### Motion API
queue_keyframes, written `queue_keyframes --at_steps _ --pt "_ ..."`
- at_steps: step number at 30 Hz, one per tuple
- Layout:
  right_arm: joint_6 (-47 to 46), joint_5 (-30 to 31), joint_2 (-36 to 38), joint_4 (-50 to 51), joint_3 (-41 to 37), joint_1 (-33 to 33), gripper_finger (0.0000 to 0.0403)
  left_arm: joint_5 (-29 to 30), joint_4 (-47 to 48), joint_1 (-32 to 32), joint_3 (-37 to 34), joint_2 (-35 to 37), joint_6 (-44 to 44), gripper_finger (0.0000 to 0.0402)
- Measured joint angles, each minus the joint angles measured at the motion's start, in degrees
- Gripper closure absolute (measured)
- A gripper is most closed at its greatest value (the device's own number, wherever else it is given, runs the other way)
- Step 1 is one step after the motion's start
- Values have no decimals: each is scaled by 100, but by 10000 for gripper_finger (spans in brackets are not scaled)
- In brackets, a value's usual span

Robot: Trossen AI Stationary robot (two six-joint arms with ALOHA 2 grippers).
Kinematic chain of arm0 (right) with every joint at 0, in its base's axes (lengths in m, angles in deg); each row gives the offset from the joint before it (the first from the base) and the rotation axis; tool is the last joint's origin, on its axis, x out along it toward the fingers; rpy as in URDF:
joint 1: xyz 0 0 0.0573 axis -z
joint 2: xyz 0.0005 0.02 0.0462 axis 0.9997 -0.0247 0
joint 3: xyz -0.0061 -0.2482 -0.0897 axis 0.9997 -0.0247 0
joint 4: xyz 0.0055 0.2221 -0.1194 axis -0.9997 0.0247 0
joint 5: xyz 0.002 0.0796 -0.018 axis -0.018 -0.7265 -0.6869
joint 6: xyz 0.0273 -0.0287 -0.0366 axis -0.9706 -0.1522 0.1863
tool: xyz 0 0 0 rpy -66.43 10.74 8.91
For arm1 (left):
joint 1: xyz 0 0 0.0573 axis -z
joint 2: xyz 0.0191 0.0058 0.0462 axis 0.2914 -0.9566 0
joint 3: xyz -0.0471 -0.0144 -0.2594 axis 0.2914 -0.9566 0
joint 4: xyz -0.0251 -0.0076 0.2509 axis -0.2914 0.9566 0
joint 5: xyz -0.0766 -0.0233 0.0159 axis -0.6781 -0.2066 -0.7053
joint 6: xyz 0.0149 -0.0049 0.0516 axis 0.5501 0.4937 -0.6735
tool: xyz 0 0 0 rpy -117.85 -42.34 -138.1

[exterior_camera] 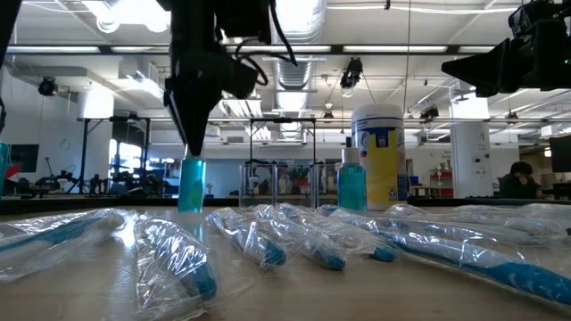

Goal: Pick & Place toothbrushing station
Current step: Put the blue mouthwash bottle into the transparent organizer

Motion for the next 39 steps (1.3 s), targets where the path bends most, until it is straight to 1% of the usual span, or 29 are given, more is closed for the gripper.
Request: queue_keyframes --at_steps 6,10,18,24,31,39 --pt "1 1 0 0 1 0 394 77 234 0 418 260 -768 304" --pt "230 3 5 -16 0 1 394 83 253 2 474 569 -1173 304" --pt "260 10 8 -55 1 1 394 78 292 2 218 1174 -1658 304" --pt "258 11 8 -59 2 1 394 77 345 0 194 1501 -1915 302" --pt "251 22 8 -79 0 1 394 4 489 0 136 1914 -2481 302" --pt "254 22 6 -85 0 1 394 -99 360 -7 -329 2687 -2851 302"
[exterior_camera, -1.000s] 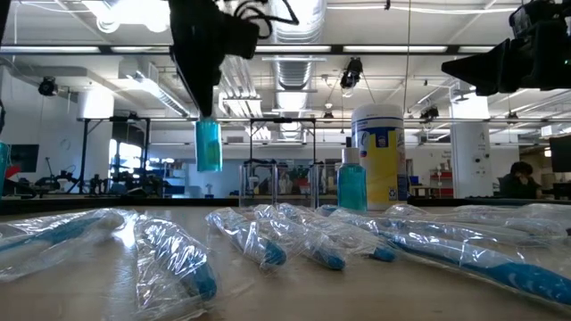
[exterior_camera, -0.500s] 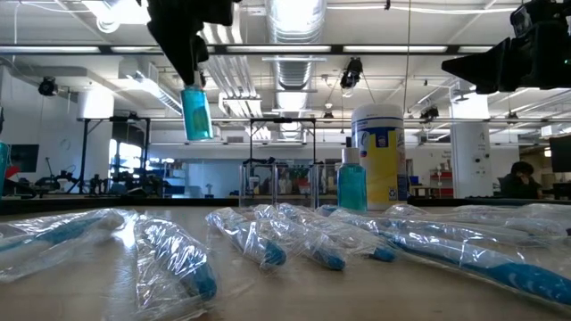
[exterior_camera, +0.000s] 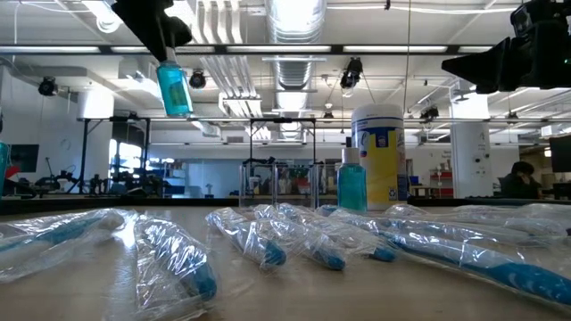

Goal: Pick & Place toothbrushing station
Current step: Put the blue mouthwash bottle into the transparent organizer

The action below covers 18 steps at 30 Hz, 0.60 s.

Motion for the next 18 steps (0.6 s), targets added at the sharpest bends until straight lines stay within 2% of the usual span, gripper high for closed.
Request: queue_keyframes --at_steps 8,18 --pt "2 0 0 -2 0 -2 394 -33 -353 -2 -540 807 -80 303" --pt "2 -2 0 -2 2 0 394 -77 -1567 -7 -1716 2082 -157 303"
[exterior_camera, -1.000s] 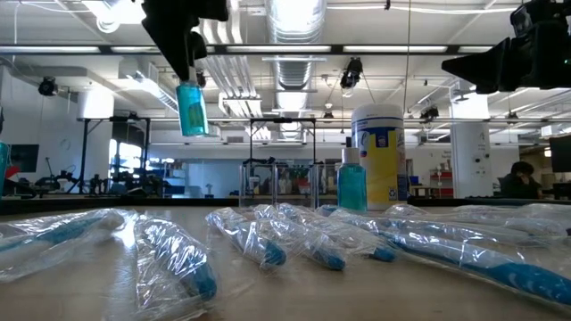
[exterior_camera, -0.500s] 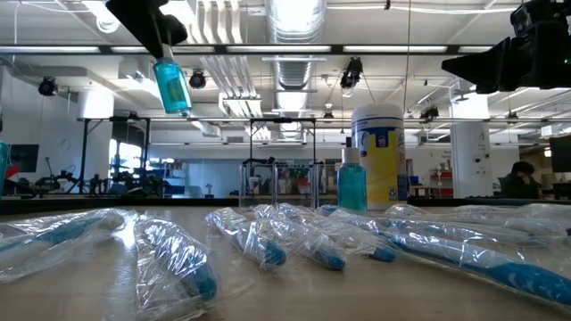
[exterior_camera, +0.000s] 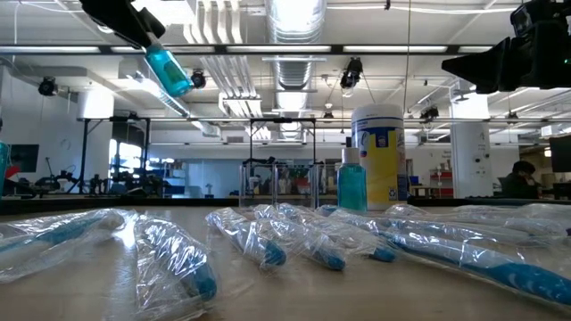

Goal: Pick & Place toothbrushing station
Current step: Put the blue mouthwash bottle into the transparent organizer

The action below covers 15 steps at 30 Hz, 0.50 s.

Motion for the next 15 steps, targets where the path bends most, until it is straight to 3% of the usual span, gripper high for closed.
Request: queue_keyframes --at_steps 15 --pt "0 30 -4 0 -2 0 394 -119 -1952 2 -1573 1366 273 303"
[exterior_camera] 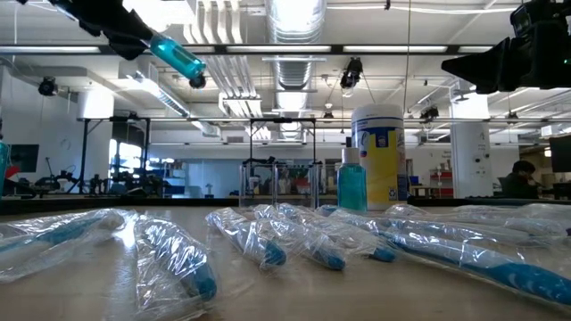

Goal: Pick & Place toothbrushing station
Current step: Put the blue mouthwash bottle into the transparent organizer

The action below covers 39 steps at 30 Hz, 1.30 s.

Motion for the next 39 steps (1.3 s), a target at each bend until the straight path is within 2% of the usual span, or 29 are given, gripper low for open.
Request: queue_keyframes --at_steps 9,25,30,39 --pt "1 2 0 1 1 -1 394 15 -2102 0 -1457 548 240 303" --pt "-12 109 0 2 0 0 394 51 -4658 0 -2924 822 253 303" --pt "-14 109 0 2 2 0 394 50 -4964 2 -3195 822 251 303" --pt "-15 107 0 2 2 0 394 50 -5016 4 -3243 822 263 303"
